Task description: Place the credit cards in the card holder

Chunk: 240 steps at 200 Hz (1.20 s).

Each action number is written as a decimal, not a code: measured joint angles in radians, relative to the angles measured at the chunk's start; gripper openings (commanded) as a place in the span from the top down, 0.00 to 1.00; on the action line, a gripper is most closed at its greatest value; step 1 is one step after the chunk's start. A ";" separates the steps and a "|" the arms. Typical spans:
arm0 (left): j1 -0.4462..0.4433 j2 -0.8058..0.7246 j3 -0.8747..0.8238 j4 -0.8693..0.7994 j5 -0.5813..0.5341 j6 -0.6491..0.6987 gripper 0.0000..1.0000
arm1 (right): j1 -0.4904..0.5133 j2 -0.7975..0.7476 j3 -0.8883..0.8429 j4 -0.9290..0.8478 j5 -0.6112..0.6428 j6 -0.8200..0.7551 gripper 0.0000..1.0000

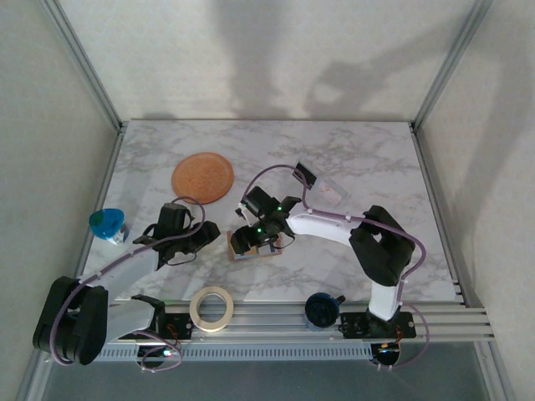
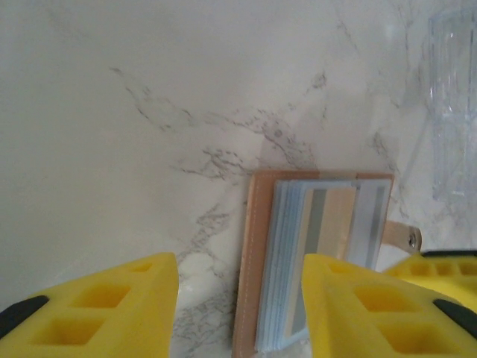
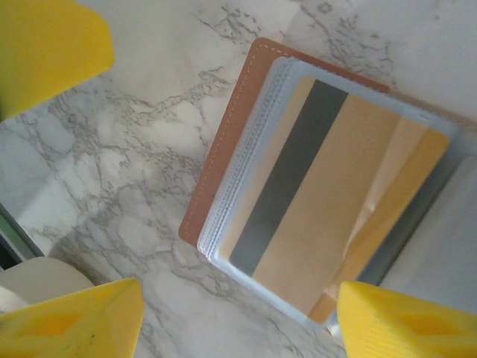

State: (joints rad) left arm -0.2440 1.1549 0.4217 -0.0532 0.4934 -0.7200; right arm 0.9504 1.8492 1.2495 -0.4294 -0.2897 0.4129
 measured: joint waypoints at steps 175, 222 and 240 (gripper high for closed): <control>-0.063 0.053 -0.050 0.185 0.140 -0.053 0.52 | -0.069 0.044 -0.123 0.248 -0.087 0.041 0.33; -0.092 0.080 -0.064 0.275 0.140 -0.105 0.57 | -0.090 0.026 -0.183 0.348 -0.147 0.055 0.32; -0.104 0.097 -0.063 0.309 0.141 -0.122 0.58 | -0.100 0.021 -0.204 0.383 -0.174 0.061 0.31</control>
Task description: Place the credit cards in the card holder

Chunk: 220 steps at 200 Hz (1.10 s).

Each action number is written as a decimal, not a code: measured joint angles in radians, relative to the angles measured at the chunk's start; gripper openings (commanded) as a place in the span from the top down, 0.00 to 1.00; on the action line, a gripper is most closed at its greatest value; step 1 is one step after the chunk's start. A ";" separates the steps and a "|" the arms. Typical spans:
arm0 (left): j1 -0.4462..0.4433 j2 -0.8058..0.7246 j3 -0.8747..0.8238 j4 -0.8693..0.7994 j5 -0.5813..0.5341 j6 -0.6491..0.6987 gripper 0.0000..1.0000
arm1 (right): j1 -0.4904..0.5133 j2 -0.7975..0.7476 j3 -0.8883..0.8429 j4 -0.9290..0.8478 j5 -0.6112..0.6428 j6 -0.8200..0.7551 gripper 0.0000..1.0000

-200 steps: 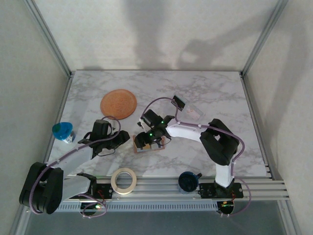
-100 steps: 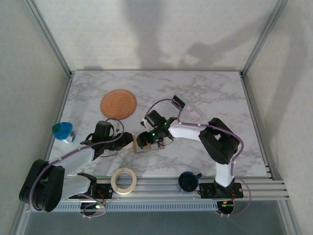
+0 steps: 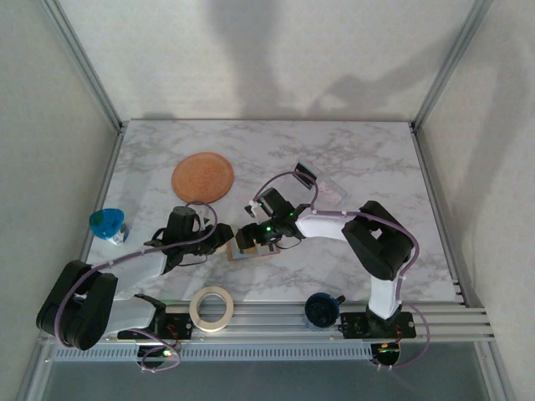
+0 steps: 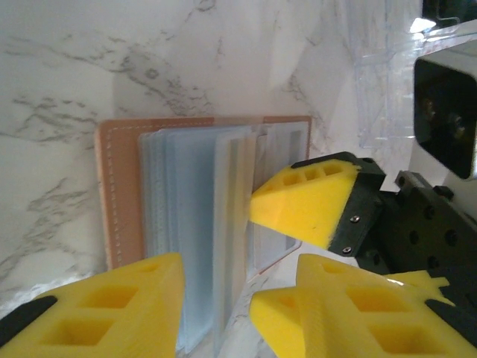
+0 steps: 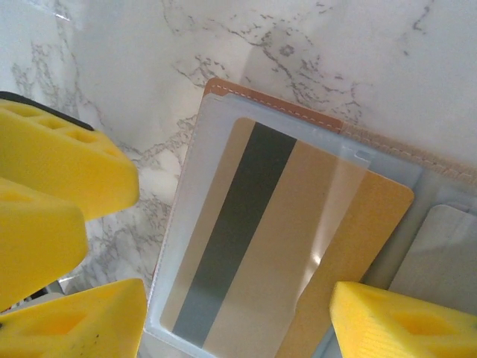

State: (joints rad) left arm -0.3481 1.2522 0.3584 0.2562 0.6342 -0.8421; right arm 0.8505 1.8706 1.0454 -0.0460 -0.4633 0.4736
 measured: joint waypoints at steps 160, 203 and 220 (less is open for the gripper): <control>-0.028 0.146 0.055 0.063 -0.010 -0.023 0.60 | -0.033 -0.012 -0.067 0.122 -0.096 0.018 0.31; -0.047 0.187 0.090 0.074 -0.001 -0.026 0.76 | -0.040 -0.012 -0.081 0.150 -0.119 0.017 0.31; -0.057 0.216 0.114 0.078 -0.001 -0.023 0.79 | -0.042 -0.013 -0.087 0.162 -0.131 0.017 0.31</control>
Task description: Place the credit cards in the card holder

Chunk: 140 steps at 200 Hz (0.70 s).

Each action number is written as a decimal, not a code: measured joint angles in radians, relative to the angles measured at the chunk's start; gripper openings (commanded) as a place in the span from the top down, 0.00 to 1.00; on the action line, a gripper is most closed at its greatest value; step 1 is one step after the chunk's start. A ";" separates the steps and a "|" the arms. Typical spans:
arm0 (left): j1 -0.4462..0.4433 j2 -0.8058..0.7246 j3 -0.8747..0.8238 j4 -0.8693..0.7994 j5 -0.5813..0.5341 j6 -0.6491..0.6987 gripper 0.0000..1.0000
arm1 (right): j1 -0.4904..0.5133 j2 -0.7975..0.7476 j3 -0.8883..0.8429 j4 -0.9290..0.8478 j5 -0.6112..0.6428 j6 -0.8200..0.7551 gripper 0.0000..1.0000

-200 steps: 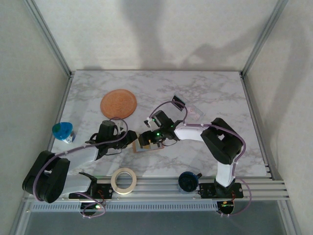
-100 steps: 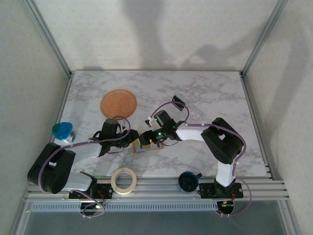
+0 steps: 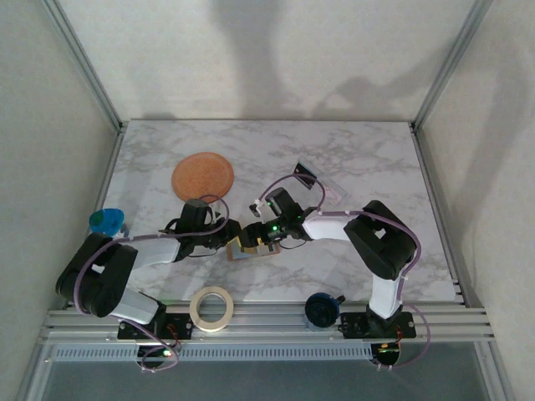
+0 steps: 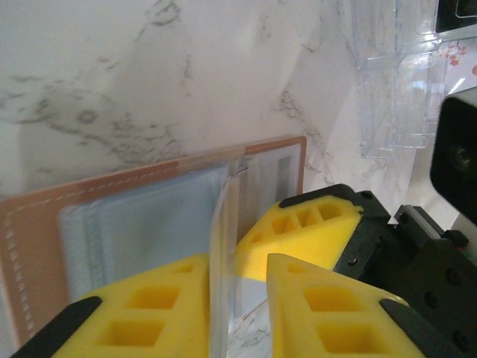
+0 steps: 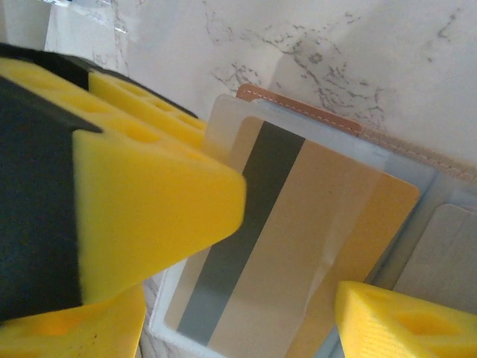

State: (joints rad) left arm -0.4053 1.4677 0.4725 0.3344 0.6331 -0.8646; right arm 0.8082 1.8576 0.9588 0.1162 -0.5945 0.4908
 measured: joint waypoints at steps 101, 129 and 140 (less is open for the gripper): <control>-0.042 0.085 0.079 -0.053 -0.005 0.035 0.92 | -0.001 -0.111 -0.073 -0.037 0.116 0.023 0.20; -0.056 0.087 0.107 -0.090 -0.008 0.050 0.92 | -0.004 -0.164 -0.077 -0.105 0.177 0.022 0.18; -0.059 0.093 0.120 -0.101 -0.009 0.053 0.92 | -0.006 -0.183 -0.080 -0.122 0.192 0.023 0.18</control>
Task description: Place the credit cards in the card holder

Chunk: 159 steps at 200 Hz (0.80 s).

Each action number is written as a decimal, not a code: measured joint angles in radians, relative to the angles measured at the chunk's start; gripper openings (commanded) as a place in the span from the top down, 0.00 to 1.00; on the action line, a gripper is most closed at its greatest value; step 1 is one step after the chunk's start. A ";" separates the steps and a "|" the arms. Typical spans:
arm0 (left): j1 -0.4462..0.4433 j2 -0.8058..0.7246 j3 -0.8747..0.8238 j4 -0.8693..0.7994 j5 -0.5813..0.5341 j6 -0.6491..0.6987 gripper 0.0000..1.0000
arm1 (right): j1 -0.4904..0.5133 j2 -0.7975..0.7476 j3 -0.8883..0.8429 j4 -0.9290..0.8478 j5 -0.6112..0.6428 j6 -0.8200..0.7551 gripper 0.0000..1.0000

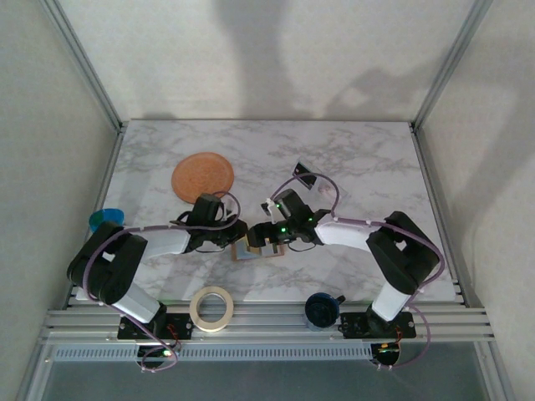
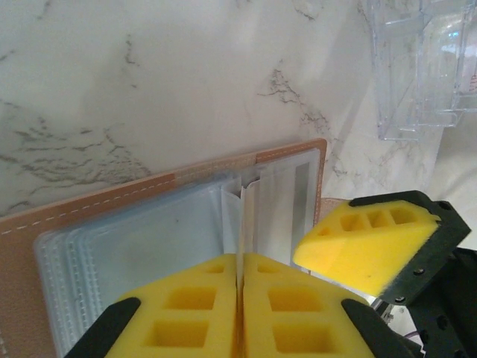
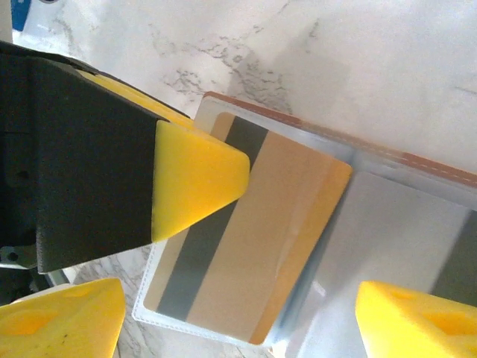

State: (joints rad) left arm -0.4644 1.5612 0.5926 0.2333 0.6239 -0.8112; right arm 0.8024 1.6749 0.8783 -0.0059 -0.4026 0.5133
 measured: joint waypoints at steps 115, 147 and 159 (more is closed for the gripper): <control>-0.154 0.119 0.140 -0.007 0.009 -0.021 0.60 | -0.229 -0.250 -0.097 -0.145 0.103 -0.027 0.16; -0.202 0.175 0.185 -0.006 0.007 -0.037 0.64 | -0.282 -0.274 -0.117 -0.150 0.089 -0.031 0.16; -0.209 0.184 0.188 -0.006 0.001 -0.046 0.70 | -0.296 -0.279 -0.117 -0.159 0.084 -0.031 0.16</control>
State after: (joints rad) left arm -0.6739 1.7454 0.7807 0.2268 0.6247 -0.8570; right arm 0.5060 1.3960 0.7609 -0.1654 -0.3187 0.4820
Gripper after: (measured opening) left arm 0.345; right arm 0.839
